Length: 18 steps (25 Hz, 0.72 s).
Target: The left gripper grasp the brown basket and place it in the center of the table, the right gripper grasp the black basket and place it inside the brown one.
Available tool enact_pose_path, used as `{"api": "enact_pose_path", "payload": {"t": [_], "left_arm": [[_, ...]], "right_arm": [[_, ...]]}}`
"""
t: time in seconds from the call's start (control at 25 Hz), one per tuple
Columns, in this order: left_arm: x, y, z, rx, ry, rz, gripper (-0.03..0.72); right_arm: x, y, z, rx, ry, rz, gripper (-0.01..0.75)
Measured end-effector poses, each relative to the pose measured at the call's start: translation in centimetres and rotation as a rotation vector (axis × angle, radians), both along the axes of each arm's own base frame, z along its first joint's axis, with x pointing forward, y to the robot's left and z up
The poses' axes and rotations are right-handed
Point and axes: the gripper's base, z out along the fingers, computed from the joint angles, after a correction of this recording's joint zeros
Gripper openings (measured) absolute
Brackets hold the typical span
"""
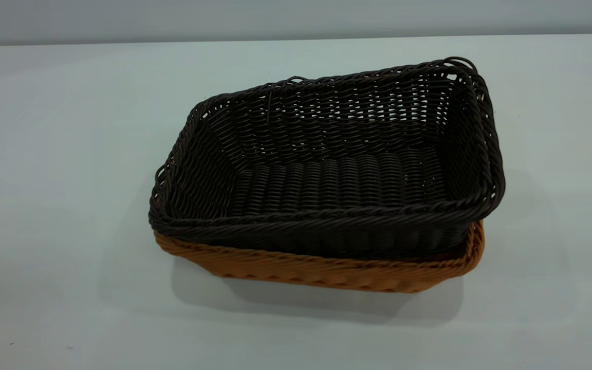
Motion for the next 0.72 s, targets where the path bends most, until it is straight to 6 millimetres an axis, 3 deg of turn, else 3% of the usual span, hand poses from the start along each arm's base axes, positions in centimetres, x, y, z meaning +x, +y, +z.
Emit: {"api": "enact_pose_path", "payload": {"t": [0.72], "left_arm": [[0.0,0.0,0.0,0.0,0.0,0.0,0.498]], "right_arm": [[0.01,-0.08,0.01,0.0,-0.002,-0.01,0.582]]}}
